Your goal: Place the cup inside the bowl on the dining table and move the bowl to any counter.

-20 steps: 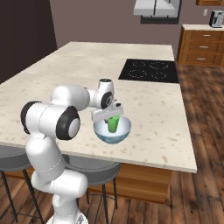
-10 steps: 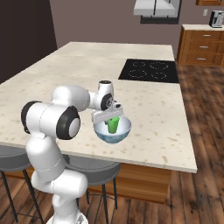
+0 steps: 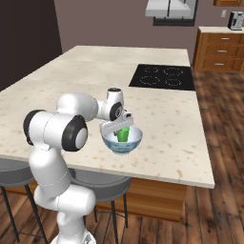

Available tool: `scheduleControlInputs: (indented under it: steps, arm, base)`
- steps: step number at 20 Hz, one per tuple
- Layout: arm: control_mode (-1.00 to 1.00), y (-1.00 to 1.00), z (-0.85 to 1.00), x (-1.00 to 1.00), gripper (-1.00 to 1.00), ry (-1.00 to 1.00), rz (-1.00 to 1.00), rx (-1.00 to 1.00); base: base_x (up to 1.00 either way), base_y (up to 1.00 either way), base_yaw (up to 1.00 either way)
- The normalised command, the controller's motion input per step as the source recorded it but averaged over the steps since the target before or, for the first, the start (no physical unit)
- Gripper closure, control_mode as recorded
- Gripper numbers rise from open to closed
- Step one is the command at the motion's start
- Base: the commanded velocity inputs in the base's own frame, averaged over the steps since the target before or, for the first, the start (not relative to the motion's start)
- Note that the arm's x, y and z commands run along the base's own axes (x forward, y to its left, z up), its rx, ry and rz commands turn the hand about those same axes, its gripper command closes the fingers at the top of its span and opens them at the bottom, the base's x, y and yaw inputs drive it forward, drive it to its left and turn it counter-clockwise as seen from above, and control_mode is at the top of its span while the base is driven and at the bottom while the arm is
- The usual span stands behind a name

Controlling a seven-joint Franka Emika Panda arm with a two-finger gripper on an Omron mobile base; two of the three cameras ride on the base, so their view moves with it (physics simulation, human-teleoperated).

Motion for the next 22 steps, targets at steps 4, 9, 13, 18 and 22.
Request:
scheduleControlInputs:
  steps: [4, 9, 13, 18, 22]
  arm:
    - [-1.0, 0.0, 0.0, -0.1, 1.0, 0.0, 0.03, 0.01]
    - [-1.0, 0.0, 0.0, -0.05, 1.0, 0.0, 0.0, 0.0]
    - [-1.0, 0.0, 0.0, -0.05, -1.0, 0.0, 0.0, 0.0]
    - [-1.0, 0.0, 0.0, -0.07, -1.0, 0.0, 0.0, 0.0]
    - [-1.0, 0.0, 0.0, -0.13, -1.0, 0.0, 0.0, 0.0]
  base:
    - [0.0, 0.0, 0.0]
    - [0.0, 0.0, 0.0]
    - [0.0, 0.0, 0.0]
    - [0.0, 0.0, 0.0]
    - [0.0, 0.0, 0.0]
